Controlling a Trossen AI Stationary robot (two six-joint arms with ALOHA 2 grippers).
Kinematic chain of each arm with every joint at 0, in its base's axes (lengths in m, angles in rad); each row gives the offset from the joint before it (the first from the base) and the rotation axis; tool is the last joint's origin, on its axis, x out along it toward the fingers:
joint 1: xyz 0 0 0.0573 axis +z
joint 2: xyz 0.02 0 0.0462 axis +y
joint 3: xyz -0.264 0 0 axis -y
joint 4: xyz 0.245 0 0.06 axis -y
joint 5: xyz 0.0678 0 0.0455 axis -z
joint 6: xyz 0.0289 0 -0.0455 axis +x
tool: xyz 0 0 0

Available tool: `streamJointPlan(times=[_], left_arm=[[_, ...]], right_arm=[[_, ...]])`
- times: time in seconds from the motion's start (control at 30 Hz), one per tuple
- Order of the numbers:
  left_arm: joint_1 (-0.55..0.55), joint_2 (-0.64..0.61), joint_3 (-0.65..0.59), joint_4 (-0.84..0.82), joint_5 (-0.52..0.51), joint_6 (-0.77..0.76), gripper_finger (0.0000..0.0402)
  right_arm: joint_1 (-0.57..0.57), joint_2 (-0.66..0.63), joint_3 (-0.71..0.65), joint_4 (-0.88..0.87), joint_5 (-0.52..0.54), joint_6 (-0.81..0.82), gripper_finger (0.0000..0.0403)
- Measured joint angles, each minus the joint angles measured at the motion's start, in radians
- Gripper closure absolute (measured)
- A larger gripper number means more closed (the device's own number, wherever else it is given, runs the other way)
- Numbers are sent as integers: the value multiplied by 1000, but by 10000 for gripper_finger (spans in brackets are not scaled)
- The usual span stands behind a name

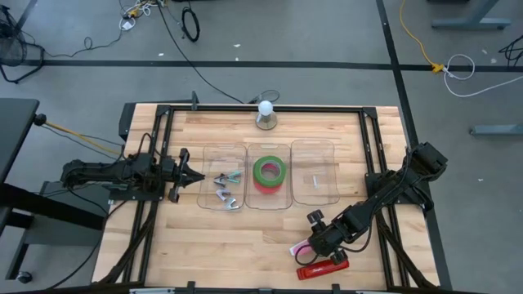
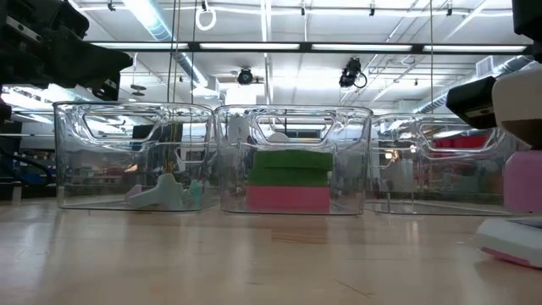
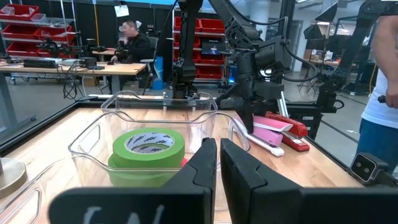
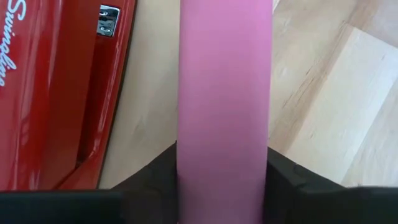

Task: Pick and place Stapler, Stapler remover, tape
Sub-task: Put the pink stapler into the right transparent bin

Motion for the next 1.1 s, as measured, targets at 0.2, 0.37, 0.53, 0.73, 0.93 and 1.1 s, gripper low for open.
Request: streamJointPlan(times=[0.2, 0.37, 0.53, 0.73, 0.93, 1.1], left_arm=[[0, 0, 0, 0, 0, 0, 376], [0, 0, 0, 0, 0, 0, 376], [0, 0, 0, 0, 0, 0, 376], [0, 0, 0, 0, 0, 0, 376], [0, 0, 0, 0, 0, 0, 376], [0, 0, 0, 0, 0, 0, 376]], right_arm=[[0, 0, 0, 0, -1, 0, 249], [2, -4, 0, -1, -2, 0, 252], [10, -39, 10, -5, -7, -3, 261], [10, -103, 59, -13, -2, -3, 263], [2, -169, 138, -72, 0, -3, 263], [-32, -223, 204, -128, 2, -3, 263]])
